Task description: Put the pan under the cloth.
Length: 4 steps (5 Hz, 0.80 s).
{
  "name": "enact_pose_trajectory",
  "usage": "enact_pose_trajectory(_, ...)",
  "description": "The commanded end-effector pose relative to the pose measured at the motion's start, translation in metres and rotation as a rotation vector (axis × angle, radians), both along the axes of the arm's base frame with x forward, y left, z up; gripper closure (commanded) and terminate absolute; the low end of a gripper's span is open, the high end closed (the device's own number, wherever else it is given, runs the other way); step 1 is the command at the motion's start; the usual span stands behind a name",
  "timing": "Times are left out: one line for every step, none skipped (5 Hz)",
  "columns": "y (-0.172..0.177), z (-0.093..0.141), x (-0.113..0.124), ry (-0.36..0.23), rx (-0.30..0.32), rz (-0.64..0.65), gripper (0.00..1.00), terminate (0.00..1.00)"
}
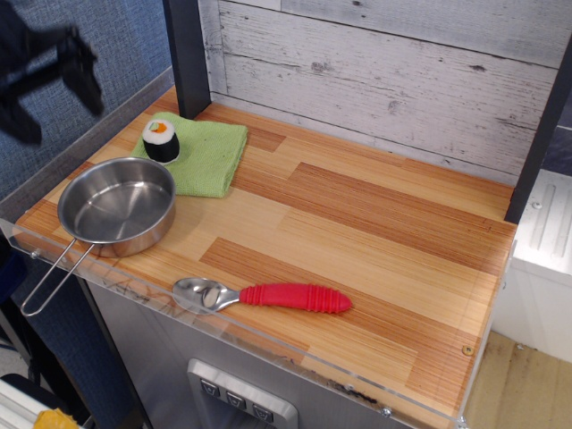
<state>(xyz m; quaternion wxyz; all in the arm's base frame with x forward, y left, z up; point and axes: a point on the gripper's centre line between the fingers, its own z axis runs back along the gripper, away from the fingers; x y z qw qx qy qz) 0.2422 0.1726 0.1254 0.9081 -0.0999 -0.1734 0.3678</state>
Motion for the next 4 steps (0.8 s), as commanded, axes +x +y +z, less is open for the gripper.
enact_pose_trajectory(-0.0125, 0.0354, -0.0124, -0.085, 0.006, -0.123, 0.0, 0.0)
enact_pose_trajectory(-0.0125, 0.0354, -0.0124, -0.085, 0.006, -0.123, 0.0, 0.0)
enact_pose_trajectory(-0.0125, 0.0354, -0.0124, -0.085, 0.006, -0.123, 0.0, 0.0)
enact_pose_trajectory(-0.0125, 0.0354, -0.0124, -0.085, 0.006, -0.123, 0.0, 1.0)
